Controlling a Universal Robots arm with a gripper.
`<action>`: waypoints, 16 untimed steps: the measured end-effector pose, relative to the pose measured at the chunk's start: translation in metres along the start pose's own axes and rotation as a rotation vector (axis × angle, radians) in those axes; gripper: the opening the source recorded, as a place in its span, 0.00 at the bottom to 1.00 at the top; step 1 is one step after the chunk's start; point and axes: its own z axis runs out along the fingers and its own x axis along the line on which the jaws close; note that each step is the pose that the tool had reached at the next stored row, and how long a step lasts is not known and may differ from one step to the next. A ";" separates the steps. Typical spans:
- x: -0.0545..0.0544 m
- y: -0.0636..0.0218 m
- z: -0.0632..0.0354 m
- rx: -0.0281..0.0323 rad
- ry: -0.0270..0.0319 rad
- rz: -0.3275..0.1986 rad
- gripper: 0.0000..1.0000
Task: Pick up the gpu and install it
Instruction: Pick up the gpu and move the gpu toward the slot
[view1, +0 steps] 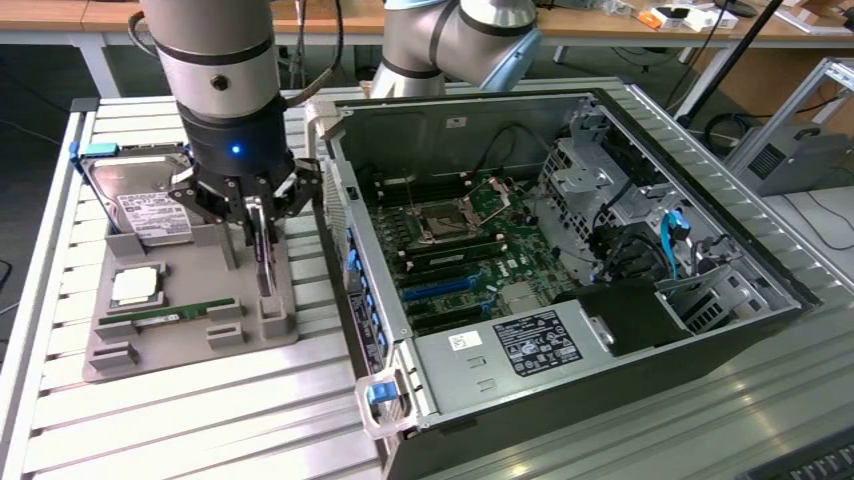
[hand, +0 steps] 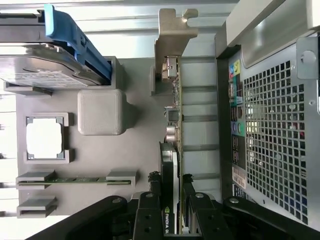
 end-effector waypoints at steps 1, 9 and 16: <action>0.000 0.0002 -0.0042 0.0000 0.0000 0.000 0.27; -0.001 0.0021 -0.0461 0.0000 -0.0001 0.000 0.27; -0.001 0.0033 -0.0746 0.0002 0.0001 0.000 0.27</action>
